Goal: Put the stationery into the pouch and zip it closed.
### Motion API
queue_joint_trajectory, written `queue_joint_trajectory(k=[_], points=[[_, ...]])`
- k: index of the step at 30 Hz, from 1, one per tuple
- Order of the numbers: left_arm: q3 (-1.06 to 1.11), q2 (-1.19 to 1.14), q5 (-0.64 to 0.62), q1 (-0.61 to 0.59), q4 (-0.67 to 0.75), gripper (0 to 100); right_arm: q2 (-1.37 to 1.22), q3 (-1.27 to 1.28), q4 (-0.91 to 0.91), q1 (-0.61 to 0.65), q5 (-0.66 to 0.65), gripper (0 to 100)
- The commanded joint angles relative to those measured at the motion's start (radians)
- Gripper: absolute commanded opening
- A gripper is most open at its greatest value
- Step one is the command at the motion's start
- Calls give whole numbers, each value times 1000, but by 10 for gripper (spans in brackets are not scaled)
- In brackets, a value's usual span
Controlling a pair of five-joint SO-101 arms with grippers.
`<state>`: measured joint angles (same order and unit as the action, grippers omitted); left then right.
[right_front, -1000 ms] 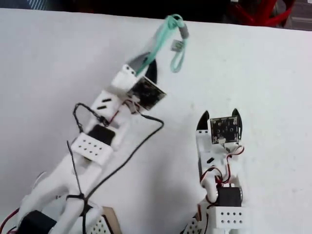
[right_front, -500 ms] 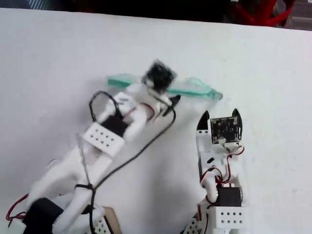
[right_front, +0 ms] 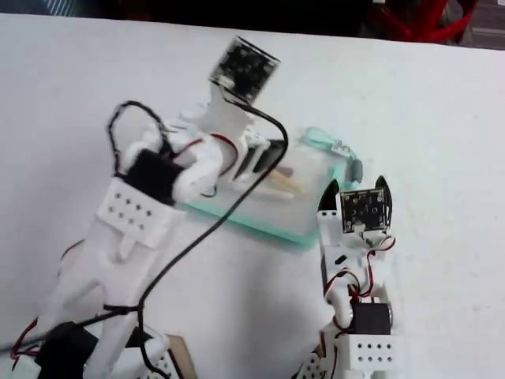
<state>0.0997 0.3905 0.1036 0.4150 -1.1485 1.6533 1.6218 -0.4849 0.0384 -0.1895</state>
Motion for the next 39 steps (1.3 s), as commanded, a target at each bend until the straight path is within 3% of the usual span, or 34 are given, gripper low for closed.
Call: queue_joint_trajectory(k=[1,5,10,15,17,28,33,39], points=[[-135,13,-2,-68,-66,252,7,-8,19,-13,0,265],[-143,4,61,-252,-107,248,5,-8,19,-13,0,265],[31,-62,166,-472,-87,242,2,-6,19,-13,0,265],[78,-323,181,-618,32,99,7,12,31,-12,0,265],[49,-447,181,-627,61,13,7,35,70,-12,0,265],[-195,-888,117,-542,43,24,7,58,102,-12,-2,265],[-315,-998,118,-516,-52,24,7,58,102,-12,-2,265],[-463,-1129,118,-469,-275,24,7,58,102,-12,-2,265]])
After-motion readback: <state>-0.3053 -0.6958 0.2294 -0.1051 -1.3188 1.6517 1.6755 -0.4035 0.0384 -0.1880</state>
